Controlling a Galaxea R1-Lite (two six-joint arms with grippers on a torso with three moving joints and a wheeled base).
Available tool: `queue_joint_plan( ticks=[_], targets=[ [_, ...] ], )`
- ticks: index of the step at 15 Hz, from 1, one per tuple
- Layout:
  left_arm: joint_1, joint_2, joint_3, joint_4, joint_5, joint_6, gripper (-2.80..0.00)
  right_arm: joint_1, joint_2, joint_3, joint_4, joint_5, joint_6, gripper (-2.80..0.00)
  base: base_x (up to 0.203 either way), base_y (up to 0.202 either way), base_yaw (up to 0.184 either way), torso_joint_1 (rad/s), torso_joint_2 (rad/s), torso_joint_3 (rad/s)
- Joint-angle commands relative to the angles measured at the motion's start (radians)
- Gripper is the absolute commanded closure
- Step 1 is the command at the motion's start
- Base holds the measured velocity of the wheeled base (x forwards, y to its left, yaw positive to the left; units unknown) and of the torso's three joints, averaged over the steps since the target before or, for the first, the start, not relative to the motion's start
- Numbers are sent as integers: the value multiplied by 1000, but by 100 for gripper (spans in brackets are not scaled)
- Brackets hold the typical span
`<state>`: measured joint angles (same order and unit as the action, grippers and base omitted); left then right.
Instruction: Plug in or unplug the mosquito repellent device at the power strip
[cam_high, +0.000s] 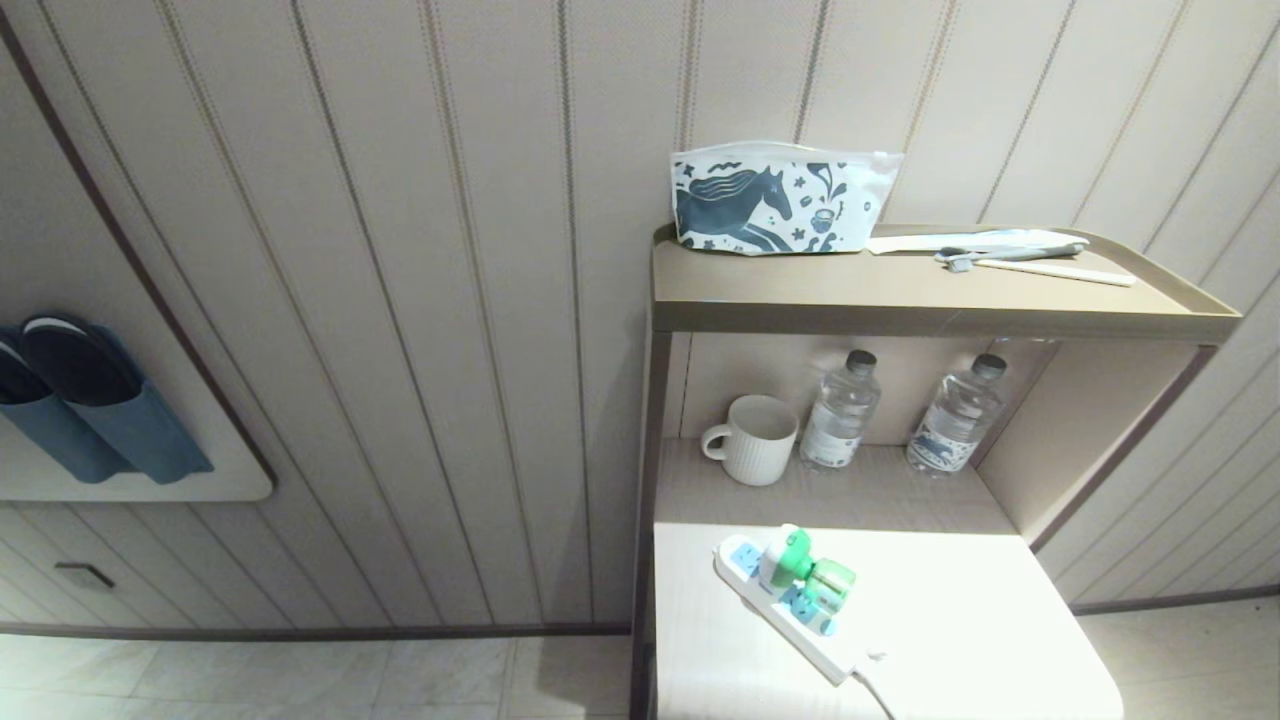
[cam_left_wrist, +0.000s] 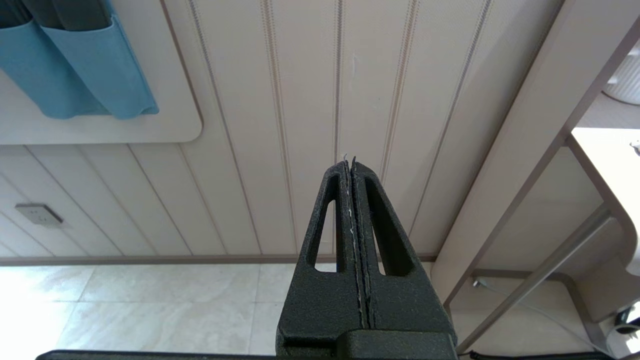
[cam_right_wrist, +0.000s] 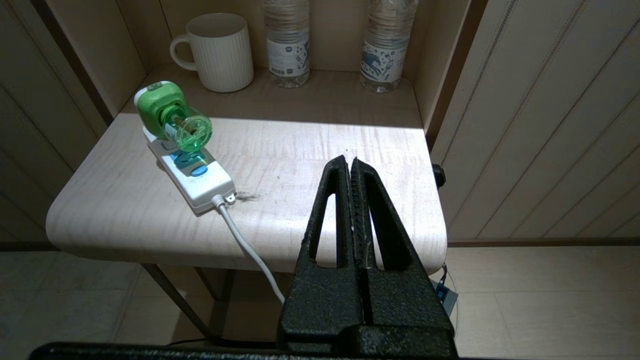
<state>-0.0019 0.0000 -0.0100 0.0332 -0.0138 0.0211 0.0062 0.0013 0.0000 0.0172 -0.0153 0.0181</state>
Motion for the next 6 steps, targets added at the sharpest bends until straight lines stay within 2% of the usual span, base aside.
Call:
queue_joint_plan(
  ticks=[1, 6],
  targets=[
    [0, 2, -1, 1, 0, 0, 0, 0, 3, 0, 2, 0, 0, 0, 0, 0, 0, 0, 0, 0],
    [0, 2, 0, 1, 0, 0, 0, 0, 3, 0, 1, -3, 4, 0, 0, 0, 0, 0, 0, 0]
  ],
)
